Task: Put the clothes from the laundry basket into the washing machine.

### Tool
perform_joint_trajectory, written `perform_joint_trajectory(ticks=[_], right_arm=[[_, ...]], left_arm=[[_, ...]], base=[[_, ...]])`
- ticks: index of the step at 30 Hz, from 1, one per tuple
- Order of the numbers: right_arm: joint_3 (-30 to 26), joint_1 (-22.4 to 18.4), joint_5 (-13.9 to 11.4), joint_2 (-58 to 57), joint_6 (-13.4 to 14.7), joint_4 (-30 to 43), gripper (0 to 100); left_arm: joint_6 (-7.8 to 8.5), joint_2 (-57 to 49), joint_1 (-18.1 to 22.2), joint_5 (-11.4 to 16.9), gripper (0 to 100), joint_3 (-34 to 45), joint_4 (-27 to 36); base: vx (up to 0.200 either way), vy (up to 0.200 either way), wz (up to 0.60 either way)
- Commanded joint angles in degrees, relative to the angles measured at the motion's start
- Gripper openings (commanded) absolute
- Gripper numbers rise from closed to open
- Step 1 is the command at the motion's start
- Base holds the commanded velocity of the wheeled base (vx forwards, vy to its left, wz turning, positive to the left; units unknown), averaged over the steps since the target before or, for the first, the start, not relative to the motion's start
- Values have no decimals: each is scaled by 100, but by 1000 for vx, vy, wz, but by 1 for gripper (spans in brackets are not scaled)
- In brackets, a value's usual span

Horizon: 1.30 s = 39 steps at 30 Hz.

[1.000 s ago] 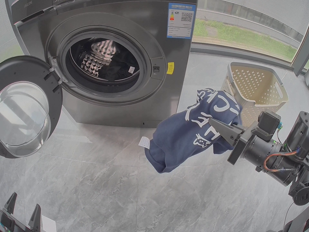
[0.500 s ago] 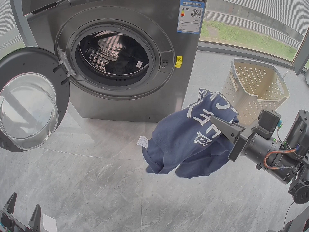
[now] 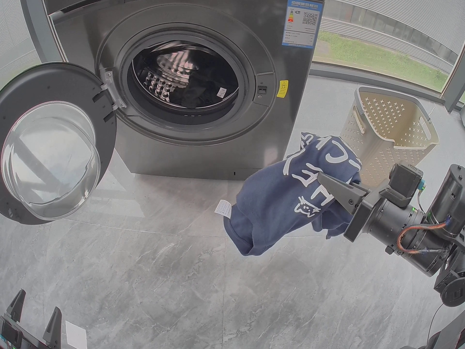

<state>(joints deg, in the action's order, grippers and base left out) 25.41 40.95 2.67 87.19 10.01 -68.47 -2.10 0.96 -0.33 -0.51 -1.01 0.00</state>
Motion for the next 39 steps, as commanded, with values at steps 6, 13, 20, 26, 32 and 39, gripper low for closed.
perform_joint_trajectory(ticks=[6,13,20,26,32,39], right_arm=[[0,1,-3,0,1,1,0],[0,1,-3,0,1,1,0],[0,1,-3,9,1,1,0],[-9,1,-3,9,1,1,0],[-9,1,-3,9,1,1,0],[-9,1,-3,9,1,1,0]], left_arm=[[8,-61,-2,-10,100,92,0],[-1,-61,-2,-10,100,92,0],[8,-61,-2,-10,100,92,0],[-1,-61,-2,-10,100,92,0],[8,-61,-2,-10,100,92,0],[8,-61,-2,-10,100,92,0]], base=[[0,133,0],[0,0,0],[200,0,0],[167,0,0],[0,33,0],[0,200,0]])
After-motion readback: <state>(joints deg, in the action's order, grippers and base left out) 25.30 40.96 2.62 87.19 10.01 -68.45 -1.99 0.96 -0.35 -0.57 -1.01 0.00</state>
